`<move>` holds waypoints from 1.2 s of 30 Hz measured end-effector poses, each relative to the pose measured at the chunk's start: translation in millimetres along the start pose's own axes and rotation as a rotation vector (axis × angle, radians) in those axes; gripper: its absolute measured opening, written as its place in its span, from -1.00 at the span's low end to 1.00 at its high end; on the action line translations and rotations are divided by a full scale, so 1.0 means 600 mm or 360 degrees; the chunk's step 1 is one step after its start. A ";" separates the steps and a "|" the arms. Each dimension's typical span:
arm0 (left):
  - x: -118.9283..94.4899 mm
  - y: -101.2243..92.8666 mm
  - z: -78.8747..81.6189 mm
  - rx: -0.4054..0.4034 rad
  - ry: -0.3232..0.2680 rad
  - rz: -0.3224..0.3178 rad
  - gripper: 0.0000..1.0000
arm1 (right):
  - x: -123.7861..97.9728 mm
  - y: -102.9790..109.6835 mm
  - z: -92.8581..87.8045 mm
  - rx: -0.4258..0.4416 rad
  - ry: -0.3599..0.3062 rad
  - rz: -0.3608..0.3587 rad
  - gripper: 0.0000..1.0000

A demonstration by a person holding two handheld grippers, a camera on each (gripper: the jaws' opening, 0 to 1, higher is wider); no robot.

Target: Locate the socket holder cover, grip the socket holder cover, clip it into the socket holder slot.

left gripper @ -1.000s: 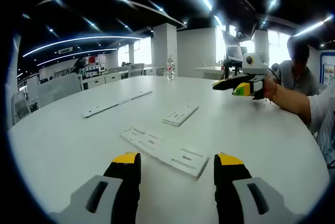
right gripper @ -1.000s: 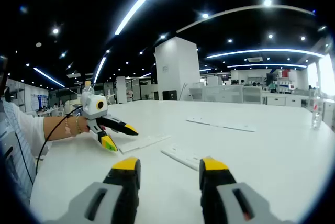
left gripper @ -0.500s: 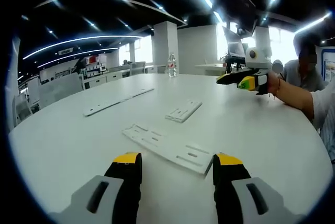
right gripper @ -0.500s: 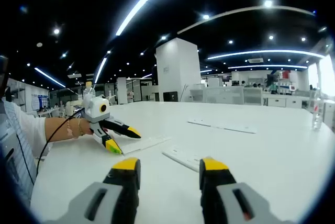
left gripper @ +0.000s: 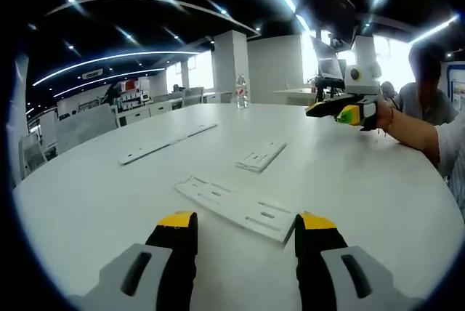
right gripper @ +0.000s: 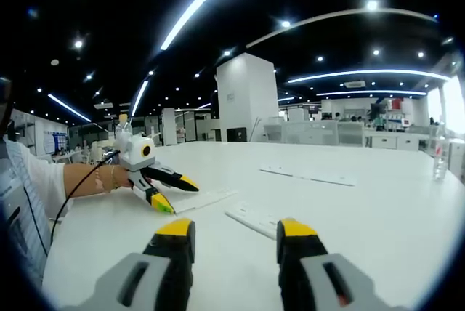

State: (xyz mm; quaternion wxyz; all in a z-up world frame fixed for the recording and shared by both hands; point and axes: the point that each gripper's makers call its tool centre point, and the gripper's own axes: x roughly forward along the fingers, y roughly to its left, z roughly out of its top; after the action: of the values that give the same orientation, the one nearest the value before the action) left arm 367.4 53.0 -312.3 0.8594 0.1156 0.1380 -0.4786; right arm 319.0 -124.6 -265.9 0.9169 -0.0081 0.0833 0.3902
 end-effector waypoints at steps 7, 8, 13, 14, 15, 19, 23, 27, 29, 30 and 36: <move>0.008 0.011 0.003 0.0017 0.0001 0.0019 0.06 | -0.001 -0.001 0.000 0.0005 -0.0001 0.0000 -0.08; 0.009 0.013 0.003 0.0016 0.0003 0.0022 0.05 | -0.001 -0.001 0.000 0.0006 -0.0001 -0.0002 -0.08; 0.011 0.020 0.005 0.0032 0.0001 0.0038 0.04 | -0.002 -0.002 0.001 0.0010 -0.0006 -0.0004 -0.08; 0.012 0.021 0.005 0.0029 0.0002 0.0038 0.03 | -0.002 -0.002 0.001 0.0009 -0.0006 -0.0003 -0.08; 0.012 0.022 0.006 0.0031 0.0001 0.0040 0.03 | -0.002 -0.002 0.000 0.0009 -0.0004 -0.0003 -0.08; 0.014 0.026 0.006 0.0028 -0.0004 0.0049 0.01 | -0.002 -0.003 -0.001 0.0013 -0.0002 -0.0005 -0.08; 0.016 0.028 0.007 0.0024 -0.0007 0.0052 0.01 | -0.002 -0.003 -0.002 0.0013 0.0000 -0.0005 -0.08; 0.017 0.033 0.007 0.0017 -0.0008 0.0060 0.00 | -0.002 -0.004 -0.003 0.0012 0.0004 -0.0005 -0.08; 0.017 0.036 0.008 0.0019 -0.0011 0.0068 0.00 | -0.002 -0.005 -0.003 0.0013 0.0006 -0.0007 -0.08; 0.018 0.037 0.008 0.0013 -0.0012 0.0070 0.00 | -0.002 -0.005 -0.004 0.0012 0.0006 -0.0007 -0.08; 0.022 0.042 0.008 -0.0016 -0.0029 0.0079 -0.01 | -0.001 -0.006 -0.005 0.0012 0.0015 -0.0004 -0.08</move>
State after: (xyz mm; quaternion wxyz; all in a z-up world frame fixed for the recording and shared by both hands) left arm 396.3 54.2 -310.5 0.8727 0.1104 0.1297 -0.4575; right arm 320.7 -127.4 -269.2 0.9171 -0.0066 0.0891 0.3885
